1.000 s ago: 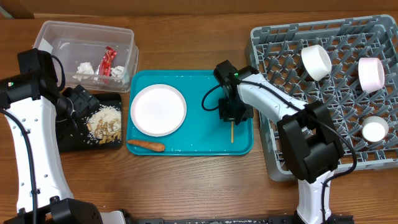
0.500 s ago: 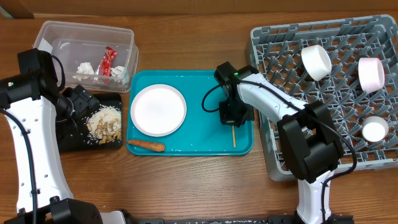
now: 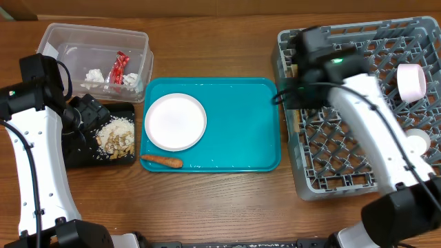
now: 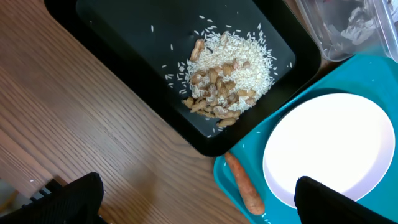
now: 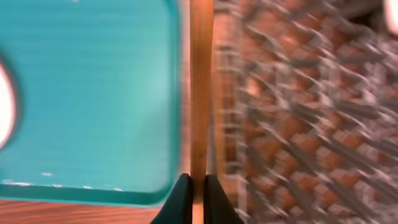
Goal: Sort waste into correct bins and load items into the dishwasher
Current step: 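Carry the second chopstick to the rack and release it with the right gripper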
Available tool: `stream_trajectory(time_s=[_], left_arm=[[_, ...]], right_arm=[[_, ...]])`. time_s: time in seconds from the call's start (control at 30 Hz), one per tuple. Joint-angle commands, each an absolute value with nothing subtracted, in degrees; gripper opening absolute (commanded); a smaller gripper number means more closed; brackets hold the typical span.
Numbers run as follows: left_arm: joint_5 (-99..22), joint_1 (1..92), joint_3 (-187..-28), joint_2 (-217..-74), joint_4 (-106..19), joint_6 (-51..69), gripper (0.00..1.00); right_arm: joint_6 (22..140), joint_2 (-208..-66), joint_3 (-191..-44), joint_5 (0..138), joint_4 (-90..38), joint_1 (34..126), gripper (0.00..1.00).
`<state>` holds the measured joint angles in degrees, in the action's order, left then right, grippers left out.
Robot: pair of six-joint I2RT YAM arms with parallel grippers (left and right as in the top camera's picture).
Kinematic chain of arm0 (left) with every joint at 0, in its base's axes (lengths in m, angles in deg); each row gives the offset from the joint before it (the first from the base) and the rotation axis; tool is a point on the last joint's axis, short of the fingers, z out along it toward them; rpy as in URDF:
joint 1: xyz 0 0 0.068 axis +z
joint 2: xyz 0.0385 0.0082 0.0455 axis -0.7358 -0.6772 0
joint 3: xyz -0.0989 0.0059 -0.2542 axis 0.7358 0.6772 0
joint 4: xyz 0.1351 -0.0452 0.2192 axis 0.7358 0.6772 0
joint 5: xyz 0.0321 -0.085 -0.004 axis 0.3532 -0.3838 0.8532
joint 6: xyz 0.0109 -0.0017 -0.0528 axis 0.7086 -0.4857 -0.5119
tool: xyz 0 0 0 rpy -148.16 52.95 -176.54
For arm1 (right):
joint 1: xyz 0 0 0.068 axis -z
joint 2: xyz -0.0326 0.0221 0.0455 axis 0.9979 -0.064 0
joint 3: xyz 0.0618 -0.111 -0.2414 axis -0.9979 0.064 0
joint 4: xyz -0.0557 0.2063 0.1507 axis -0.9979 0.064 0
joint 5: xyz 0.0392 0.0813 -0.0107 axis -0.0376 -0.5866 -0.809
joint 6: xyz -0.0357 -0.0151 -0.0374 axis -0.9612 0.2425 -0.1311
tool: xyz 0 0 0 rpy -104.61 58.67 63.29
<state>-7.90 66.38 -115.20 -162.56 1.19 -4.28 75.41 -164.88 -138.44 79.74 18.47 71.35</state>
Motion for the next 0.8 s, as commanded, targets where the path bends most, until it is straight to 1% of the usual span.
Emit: stream_trajectory(time_s=[0.0,0.13,0.3,0.5,0.53,0.67,0.77], left_arm=[[-8.18,66.42,-114.68,-162.45,0.99,-4.59,1.00],[-8.18,66.42,-114.68,-162.45,1.01,-4.59,1.00],[-8.18,66.42,-114.68,-162.45,1.01,-4.59,1.00],[-8.18,66.42,-114.68,-162.45,1.01,-4.59,1.00],[-8.20,66.42,-114.68,-162.45,0.99,-4.59,1.00],[-8.20,66.42,-114.68,-162.45,1.01,-4.59,1.00],[-8.20,66.42,-114.68,-162.45,1.01,-4.59,1.00]], right_arm=[[70.85,-166.56,-135.84,80.88,19.39,74.36,0.04],[69.73,-166.91,-131.25,80.92,18.27,75.98,0.04],[68.31,-167.02,-125.26,80.88,13.46,76.00,0.04],[68.31,-167.04,-122.25,80.88,11.58,75.92,0.06],[68.33,-167.04,-122.25,80.90,11.54,75.89,0.11],[68.35,-167.04,-122.25,80.88,11.17,75.89,0.24],[68.44,-167.02,-122.27,80.86,11.23,75.89,0.30]])
